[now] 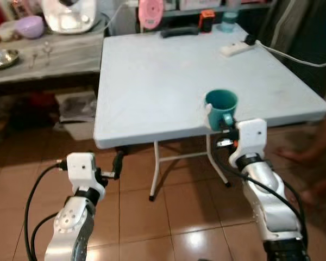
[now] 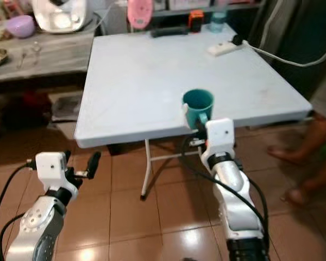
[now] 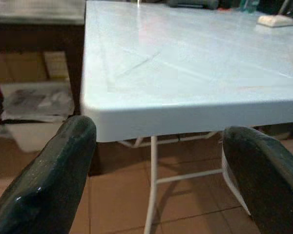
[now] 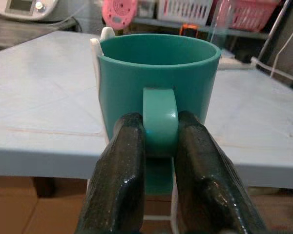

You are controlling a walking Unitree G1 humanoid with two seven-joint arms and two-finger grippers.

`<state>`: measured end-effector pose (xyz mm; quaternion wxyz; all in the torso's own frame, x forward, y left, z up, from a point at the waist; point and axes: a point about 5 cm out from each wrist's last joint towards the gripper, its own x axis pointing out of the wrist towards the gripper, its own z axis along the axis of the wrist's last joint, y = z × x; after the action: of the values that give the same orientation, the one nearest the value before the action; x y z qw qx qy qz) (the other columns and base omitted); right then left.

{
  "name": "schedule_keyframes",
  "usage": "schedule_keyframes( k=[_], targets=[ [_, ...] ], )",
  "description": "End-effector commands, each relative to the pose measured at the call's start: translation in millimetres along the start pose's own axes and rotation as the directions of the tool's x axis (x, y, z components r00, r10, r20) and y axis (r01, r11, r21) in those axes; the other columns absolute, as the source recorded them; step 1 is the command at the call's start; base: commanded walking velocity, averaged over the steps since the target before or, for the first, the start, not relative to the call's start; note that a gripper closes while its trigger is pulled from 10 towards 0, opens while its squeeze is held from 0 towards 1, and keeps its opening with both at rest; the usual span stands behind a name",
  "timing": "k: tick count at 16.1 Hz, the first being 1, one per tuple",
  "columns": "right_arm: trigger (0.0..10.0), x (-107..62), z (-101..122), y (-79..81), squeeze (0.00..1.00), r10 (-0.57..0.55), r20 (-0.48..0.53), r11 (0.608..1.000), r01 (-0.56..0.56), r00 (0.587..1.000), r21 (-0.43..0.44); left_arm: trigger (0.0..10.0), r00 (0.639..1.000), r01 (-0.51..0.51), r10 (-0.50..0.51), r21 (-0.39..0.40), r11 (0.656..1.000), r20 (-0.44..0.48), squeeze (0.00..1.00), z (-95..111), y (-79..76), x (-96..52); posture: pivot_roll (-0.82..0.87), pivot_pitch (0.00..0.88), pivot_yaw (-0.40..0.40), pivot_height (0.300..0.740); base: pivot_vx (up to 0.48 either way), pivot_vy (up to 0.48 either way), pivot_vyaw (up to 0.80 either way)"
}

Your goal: Setting the table

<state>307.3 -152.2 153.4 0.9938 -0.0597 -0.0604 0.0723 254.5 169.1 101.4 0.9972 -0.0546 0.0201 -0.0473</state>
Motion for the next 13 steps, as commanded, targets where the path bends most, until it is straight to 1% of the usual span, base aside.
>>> schedule_keyframes(
  k=[1,5,7,9,13],
  targets=[
    [10.0,2.9,4.8,11.2,0.0,0.033,0.023,0.999,-0.033,0.999,0.012,10.0,1.0,-0.027,0.027,0.023,0.999,-0.005,0.0,-1.0,8.3,-4.0,-0.15,0.116,0.061,0.74,0.0,0.48,0.0],
    [10.0,3.5,9.2,13.0,0.0,0.052,0.05,0.998,-0.051,0.997,-0.025,10.0,1.0,-0.021,0.021,0.022,1.0,-0.005,0.0,-2.3,2.8,-3.4,-0.15,0.118,0.061,0.74,0.0,0.48,0.0],
    [10.0,3.9,9.5,13.6,0.0,0.054,0.053,0.998,-0.053,0.997,-0.025,10.0,1.0,-0.018,0.018,0.02,1.0,-0.005,0.0,-2.7,1.5,-3.3,-0.15,0.118,0.06,0.74,0.0,0.48,0.8],
    [10.0,4.4,9.3,14.0,0.0,0.054,0.053,0.998,-0.053,0.997,-0.025,10.0,1.0,-0.017,0.018,0.02,1.0,-0.005,0.0,-2.8,1.1,-3.0,-0.15,0.116,0.06,0.74,0.0,0.48,0.53],
    [10.0,5.1,8.5,13.6,0.0,0.051,0.053,0.998,-0.05,0.997,-0.027,10.0,1.0,-0.015,0.015,0.021,1.0,-0.003,0.0,-3.0,0.0,-2.0,-0.15,0.112,0.062,0.74,0.0,0.48,0.0]
  ],
)
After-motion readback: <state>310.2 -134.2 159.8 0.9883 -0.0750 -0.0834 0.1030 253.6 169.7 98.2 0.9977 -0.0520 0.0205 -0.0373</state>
